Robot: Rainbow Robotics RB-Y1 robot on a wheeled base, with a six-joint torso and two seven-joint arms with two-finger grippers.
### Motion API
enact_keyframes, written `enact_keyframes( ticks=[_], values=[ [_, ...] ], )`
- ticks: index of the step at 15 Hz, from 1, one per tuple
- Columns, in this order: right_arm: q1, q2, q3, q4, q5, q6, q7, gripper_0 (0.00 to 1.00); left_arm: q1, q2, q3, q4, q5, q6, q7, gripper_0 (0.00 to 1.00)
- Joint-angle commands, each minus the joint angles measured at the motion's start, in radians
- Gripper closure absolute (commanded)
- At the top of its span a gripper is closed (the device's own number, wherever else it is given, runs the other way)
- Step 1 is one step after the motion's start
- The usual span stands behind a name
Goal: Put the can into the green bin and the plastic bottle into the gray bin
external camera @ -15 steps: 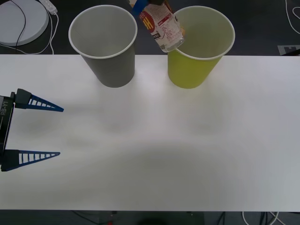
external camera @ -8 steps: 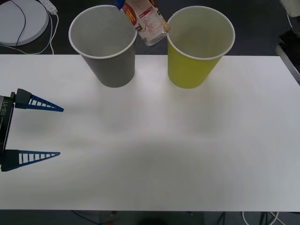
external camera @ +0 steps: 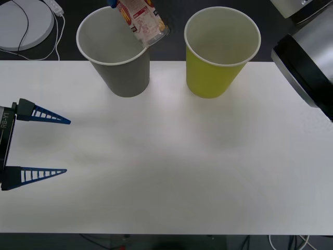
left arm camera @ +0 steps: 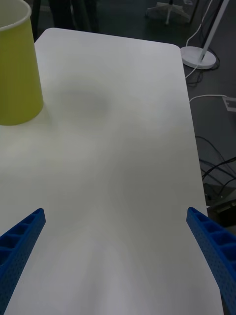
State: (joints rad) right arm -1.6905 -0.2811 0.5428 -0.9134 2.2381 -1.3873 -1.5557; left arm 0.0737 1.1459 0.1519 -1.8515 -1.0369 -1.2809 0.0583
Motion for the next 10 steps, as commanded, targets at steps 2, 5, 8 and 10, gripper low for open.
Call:
enact_keyframes(
  ticks=[2, 5, 8, 10],
  values=[
    [-0.037, 0.043, 0.023, 0.096, 0.011, 0.079, 0.000, 1.00, 0.000, 0.000, 0.000, 0.000, 0.000, 0.000, 0.000, 0.00],
    [-0.066, 0.076, 0.032, 0.176, 0.012, 0.152, 0.000, 1.00, 0.000, 0.000, 0.000, 0.000, 0.000, 0.000, 0.000, 0.00],
    [-0.101, 0.108, 0.040, 0.265, 0.012, 0.220, 0.000, 1.00, 0.000, 0.000, 0.000, 0.000, 0.000, 0.000, 0.000, 0.00],
    [-0.115, 0.123, 0.054, 0.308, 0.008, 0.255, 0.000, 1.00, 0.000, 0.000, 0.000, 0.000, 0.000, 0.000, 0.000, 0.00]
  ],
)
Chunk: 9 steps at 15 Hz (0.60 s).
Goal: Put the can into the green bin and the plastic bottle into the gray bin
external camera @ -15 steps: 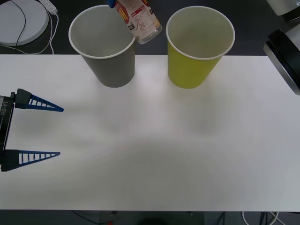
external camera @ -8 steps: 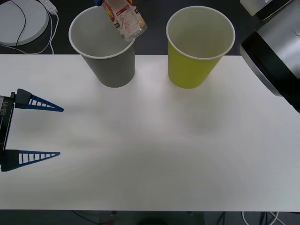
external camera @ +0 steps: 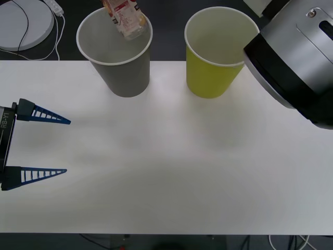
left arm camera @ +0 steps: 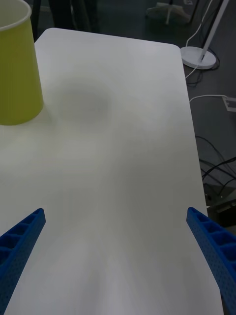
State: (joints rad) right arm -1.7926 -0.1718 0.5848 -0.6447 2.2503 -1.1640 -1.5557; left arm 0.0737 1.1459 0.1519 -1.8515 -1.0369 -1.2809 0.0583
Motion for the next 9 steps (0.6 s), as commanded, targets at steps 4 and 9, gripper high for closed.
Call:
enact_keyframes(
  ticks=[4, 9],
  values=[
    [-0.028, 0.031, 0.023, 0.082, -0.014, 0.060, 0.000, 1.00, 0.000, 0.000, 0.000, 0.000, 0.000, 0.000, 0.000, 0.00],
    [-0.031, 0.031, 0.024, 0.082, -0.031, 0.060, 0.000, 0.92, 0.000, 0.000, 0.000, 0.000, 0.000, 0.000, 0.000, 0.00]
  ],
)
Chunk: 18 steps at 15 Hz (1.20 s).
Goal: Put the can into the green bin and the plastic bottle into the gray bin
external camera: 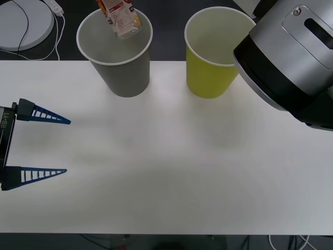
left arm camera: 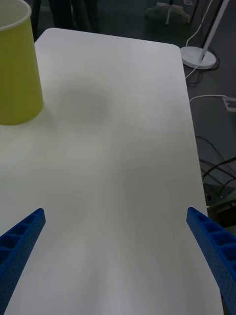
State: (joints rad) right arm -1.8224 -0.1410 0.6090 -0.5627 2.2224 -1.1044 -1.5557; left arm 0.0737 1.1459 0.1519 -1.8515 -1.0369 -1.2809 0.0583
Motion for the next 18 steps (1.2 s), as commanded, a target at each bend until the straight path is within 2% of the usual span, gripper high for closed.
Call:
enact_keyframes(
  ticks=[1, 2, 13, 18],
  values=[
    [-0.003, 0.000, 0.003, 0.000, -0.001, 0.000, 0.000, 0.42, 0.000, 0.000, 0.000, 0.000, 0.000, 0.000, 0.000, 0.00],
    [-0.001, 0.000, 0.006, 0.000, -0.001, 0.000, 0.000, 0.00, 0.000, 0.000, 0.000, 0.000, 0.000, 0.000, 0.000, 0.00],
    [-0.001, 0.000, 0.006, 0.000, 0.002, 0.001, 0.000, 0.00, 0.000, 0.000, 0.000, 0.000, 0.000, 0.000, 0.000, 0.00],
    [0.000, -0.025, 0.006, 0.000, -0.021, 0.001, 0.002, 0.00, 0.000, 0.000, 0.000, 0.000, 0.000, 0.000, 0.000, 0.00]
  ],
)
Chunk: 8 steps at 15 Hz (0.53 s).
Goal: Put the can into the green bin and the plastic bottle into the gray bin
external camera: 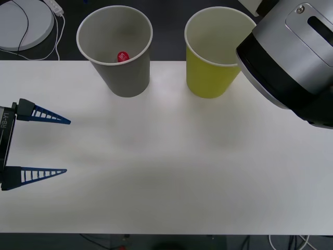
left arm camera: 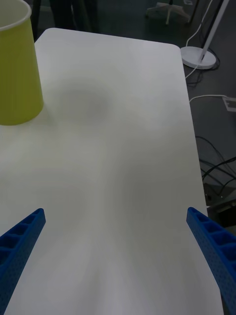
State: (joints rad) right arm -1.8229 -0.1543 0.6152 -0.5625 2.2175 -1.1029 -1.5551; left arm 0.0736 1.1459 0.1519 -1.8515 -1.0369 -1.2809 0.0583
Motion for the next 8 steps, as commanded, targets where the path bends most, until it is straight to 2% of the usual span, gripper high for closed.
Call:
enact_keyframes(
  ticks=[1, 4, 8],
  values=[
    [0.002, -0.021, 0.001, 0.000, -0.035, 0.000, 0.006, 0.00, 0.000, 0.000, 0.000, 0.000, 0.000, 0.000, 0.000, 0.00],
    [0.033, -0.067, 0.000, -0.039, -0.105, -0.009, 0.067, 0.00, 0.000, 0.000, 0.000, 0.000, 0.000, 0.000, 0.000, 0.00],
    [0.103, -0.151, 0.000, -0.226, -0.113, -0.095, 0.066, 0.00, 0.000, 0.000, 0.000, 0.000, 0.000, 0.000, 0.000, 0.00]
  ],
)
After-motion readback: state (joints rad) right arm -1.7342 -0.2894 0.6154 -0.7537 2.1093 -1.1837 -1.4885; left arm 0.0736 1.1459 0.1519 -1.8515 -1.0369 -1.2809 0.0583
